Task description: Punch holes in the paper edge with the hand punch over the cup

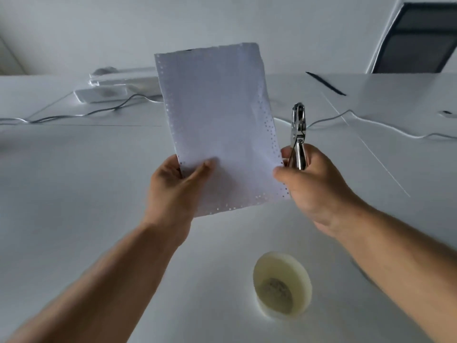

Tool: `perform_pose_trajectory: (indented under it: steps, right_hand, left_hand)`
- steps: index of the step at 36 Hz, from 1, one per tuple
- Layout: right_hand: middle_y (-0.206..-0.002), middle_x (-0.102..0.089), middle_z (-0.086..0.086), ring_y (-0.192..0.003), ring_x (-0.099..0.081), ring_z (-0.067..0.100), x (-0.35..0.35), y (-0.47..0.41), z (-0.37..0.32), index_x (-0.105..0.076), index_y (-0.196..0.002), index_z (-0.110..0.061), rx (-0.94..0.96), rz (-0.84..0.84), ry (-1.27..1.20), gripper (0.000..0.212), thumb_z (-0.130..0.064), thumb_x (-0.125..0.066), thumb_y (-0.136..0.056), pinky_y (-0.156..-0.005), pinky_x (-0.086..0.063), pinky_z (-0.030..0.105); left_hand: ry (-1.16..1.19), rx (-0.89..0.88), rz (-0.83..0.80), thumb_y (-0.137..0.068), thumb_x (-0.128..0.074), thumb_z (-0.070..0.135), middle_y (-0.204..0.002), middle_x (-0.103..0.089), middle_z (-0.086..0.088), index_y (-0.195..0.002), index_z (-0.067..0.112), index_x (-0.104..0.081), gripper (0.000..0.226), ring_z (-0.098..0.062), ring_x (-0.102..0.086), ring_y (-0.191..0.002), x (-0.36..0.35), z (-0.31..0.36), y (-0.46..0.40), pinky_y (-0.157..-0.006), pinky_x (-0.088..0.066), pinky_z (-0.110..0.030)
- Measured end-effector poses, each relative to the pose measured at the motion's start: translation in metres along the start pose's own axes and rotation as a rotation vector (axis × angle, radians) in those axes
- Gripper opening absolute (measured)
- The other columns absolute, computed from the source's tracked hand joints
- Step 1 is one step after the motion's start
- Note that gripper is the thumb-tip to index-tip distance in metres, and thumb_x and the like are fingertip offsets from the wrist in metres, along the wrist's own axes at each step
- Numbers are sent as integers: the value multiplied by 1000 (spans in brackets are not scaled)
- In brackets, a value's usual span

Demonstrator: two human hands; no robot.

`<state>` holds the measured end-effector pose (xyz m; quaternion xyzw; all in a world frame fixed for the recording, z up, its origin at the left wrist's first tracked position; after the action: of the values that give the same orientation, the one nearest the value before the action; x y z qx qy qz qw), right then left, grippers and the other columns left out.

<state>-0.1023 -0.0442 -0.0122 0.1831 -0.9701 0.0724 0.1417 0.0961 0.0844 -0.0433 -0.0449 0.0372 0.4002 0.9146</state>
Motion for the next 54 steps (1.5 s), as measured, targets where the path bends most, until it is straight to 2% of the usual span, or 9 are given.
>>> perform_pose_trajectory:
  steps: [6, 10, 13, 17, 22, 33, 42, 48, 54]
  right_hand:
    - [-72, -58, -12, -47, -51, -6, 25, 47, -32, -63, -103, -23, 181, 160, -75, 24, -6, -67, -86, -49, -41, 9]
    - [-77, -58, -12, -47, -51, -11, 39, 96, -62, -64, -104, -22, 217, 208, -120, 23, -7, -67, -87, -46, -38, 5]
    - [-77, -59, -8, -52, -54, -4, 46, 131, -83, -65, -104, -21, 220, 203, -119, 21, -8, -67, -87, -53, -44, 11]
    - [-75, -64, 3, -63, -61, 19, 59, 163, -88, -67, -95, -14, 143, 160, -84, 11, -9, -64, -87, -59, -50, 35]
    - [-86, -77, 15, -62, -71, 20, 78, 192, -49, -73, -86, -11, 12, 75, 15, 9, -16, -65, -86, -53, -46, 35]
    - [-73, -75, 13, -60, -66, 25, 67, 222, -10, -74, -93, -2, -121, -225, -107, 36, -25, -62, -69, -46, -42, 29]
    - [-78, -76, 16, -62, -67, 25, 73, 224, 3, -73, -99, -2, -154, -256, -161, 23, -16, -61, -85, -48, -42, 30]
    - [-76, -76, 15, -62, -66, 24, 74, 224, 2, -72, -100, -1, -155, -243, -168, 20, -8, -55, -94, -47, -42, 30]
    - [-76, -76, 14, -62, -66, 24, 74, 222, 3, -73, -98, -3, -149, -237, -168, 19, -9, -56, -93, -48, -42, 30]
  left_hand:
    - [123, -118, -138, -99, -69, 14, -91, -83, 0, -88, 19, -83, 19, -19, -77, -83, 4, 33, 39, -79, -63, -40]
    - [246, -90, -273, -99, -65, 6, -106, -85, -3, -101, 18, -82, 20, -21, -81, -95, 9, 58, 81, -83, -65, -38]
    - [246, -108, -257, -86, -78, 16, -116, -83, -11, -118, 8, -78, 33, -33, -79, -110, 18, 72, 106, -96, -62, -47]
    - [251, -139, -153, -78, -83, 22, -103, -85, -9, -105, 7, -81, 31, -30, -81, -95, 30, 79, 125, -92, -62, -44]
    - [229, -179, -52, -92, -77, 11, -76, -83, 9, -94, 12, -78, 3, -8, -77, -68, 34, 86, 136, -64, -62, -23]
    - [209, -181, 48, -89, -74, 10, -70, -76, 10, -90, 13, -78, 5, -11, -67, -62, 12, 86, 143, -68, -59, -29]
    - [212, -179, 16, -91, -74, 9, -79, -78, 3, -84, 16, -78, 11, -21, -69, -75, -2, 82, 155, -80, -62, -37]
    - [187, -193, 2, -90, -72, 9, -74, -74, 4, -83, 16, -77, 11, -18, -65, -69, -8, 83, 158, -68, -58, -30]
    - [165, -192, 6, -90, -75, 13, -88, -81, 1, -93, 14, -80, 6, -19, -73, -80, -8, 82, 158, -83, -65, -42]
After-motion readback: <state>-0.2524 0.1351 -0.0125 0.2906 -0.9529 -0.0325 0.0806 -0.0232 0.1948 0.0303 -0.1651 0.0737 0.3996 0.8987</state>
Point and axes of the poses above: each hand's wrist, its own y-axis away from the middle knuckle, its own x-axis out of the back of the hand, z = x × y, the point moved 7 cm from there along -y, towards the middle knuckle
